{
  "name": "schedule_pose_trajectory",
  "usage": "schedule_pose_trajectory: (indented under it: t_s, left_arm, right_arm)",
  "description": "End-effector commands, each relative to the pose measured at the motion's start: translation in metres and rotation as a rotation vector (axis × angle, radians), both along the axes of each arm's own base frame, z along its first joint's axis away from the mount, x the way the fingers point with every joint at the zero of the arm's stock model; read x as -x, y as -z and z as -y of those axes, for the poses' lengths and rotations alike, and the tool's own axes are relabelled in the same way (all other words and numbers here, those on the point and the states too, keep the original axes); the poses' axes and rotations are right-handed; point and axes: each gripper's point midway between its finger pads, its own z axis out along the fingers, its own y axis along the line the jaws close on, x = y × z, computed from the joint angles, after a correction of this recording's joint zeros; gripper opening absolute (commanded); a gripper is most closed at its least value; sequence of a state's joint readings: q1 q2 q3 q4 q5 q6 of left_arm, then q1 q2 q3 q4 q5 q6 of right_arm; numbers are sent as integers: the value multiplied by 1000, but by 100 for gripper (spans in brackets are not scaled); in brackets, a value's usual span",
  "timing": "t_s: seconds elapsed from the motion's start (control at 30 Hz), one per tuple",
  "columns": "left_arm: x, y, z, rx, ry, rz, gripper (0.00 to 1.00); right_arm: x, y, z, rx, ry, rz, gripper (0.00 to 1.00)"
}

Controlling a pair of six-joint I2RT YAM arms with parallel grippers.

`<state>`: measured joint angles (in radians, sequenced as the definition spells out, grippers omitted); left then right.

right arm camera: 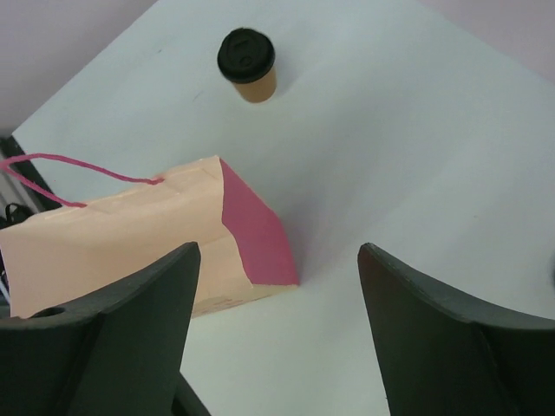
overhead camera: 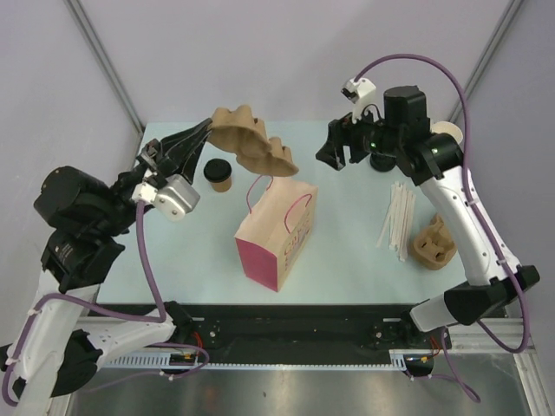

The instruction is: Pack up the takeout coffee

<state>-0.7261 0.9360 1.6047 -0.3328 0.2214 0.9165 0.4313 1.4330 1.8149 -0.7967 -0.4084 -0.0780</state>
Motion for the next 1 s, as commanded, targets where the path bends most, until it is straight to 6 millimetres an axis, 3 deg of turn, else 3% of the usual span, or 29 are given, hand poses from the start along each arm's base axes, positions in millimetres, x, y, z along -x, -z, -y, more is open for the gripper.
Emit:
schedule_pose_trajectory:
  t_s: [0.0, 0.23, 0.47, 0.97]
  left_arm:
    - [6, 18, 12, 26, 96, -149, 0]
    - [-15, 53, 21, 1, 50, -245, 0]
    - [-25, 70, 23, -23, 23, -266, 0]
    - [-32, 109, 27, -135, -3, -281, 0]
  right_arm:
    - [2, -14, -16, -64, -79, 4, 76]
    - [1, 11, -40, 17, -181, 10, 70]
    - [4, 38, -58, 90, -229, -1, 67]
    - [24, 77, -70, 139, -332, -84, 60]
